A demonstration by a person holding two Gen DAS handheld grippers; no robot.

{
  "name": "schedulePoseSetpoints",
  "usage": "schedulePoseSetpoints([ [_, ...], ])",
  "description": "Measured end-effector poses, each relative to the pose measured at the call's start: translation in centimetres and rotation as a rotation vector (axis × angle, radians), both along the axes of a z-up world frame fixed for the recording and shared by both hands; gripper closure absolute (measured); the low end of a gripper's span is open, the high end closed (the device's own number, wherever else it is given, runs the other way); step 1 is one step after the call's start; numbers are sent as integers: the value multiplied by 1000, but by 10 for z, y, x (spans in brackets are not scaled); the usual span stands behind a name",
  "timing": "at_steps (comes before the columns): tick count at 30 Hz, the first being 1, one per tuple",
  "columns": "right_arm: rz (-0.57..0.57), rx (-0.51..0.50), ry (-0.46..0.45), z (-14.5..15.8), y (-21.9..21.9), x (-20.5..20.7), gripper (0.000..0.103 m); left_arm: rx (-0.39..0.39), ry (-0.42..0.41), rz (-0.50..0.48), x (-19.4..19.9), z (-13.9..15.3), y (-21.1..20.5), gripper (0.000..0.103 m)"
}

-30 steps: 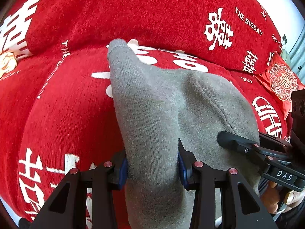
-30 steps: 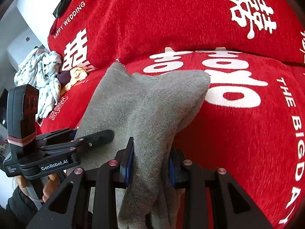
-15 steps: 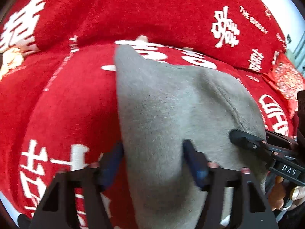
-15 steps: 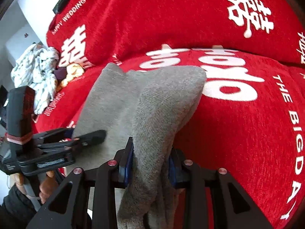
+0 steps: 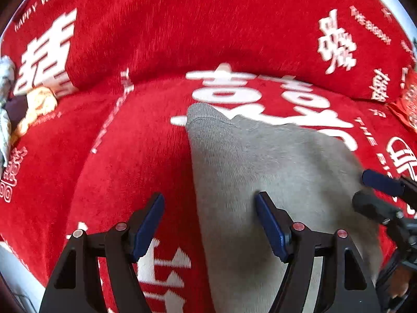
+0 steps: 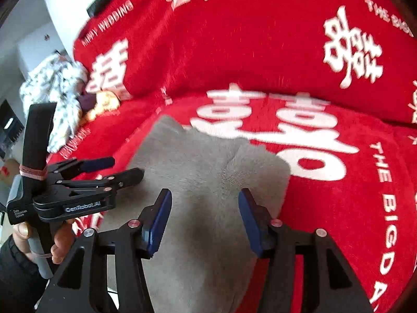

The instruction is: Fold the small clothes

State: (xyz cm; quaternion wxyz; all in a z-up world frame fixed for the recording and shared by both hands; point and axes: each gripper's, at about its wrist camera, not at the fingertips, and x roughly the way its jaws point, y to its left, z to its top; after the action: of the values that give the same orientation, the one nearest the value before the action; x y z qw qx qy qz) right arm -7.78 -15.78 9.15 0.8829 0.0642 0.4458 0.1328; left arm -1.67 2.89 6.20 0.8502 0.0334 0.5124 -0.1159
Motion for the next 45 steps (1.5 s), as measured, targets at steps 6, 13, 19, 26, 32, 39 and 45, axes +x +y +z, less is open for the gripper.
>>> schedulePoseSetpoints([
  [6, -49, 8, 102, -41, -15, 36, 46, 4, 56, -11, 18, -22, -3, 24],
  [13, -2, -28, 36, -9, -1, 4, 46, -29, 7, -17, -13, 2, 5, 23],
  [19, 139, -54, -16, 11, 34, -60, 46, -31, -28, -39, -63, 13, 17, 23],
  [26, 150, -90, 6, -28, 35, -97, 46, -24, -53, -31, -94, 0, 25, 22],
  [32, 146, -60, 23, -39, 20, -107, 46, -38, -63, -25, -97, -6, 32, 13],
  [39, 160, -147, 17, -31, 21, -119, 46, -18, -81, 2, -107, 10, 40, 7],
  [45, 175, -274, -26, -3, 40, -125, 30, 15, -133, -40, -125, 36, 19, 7],
])
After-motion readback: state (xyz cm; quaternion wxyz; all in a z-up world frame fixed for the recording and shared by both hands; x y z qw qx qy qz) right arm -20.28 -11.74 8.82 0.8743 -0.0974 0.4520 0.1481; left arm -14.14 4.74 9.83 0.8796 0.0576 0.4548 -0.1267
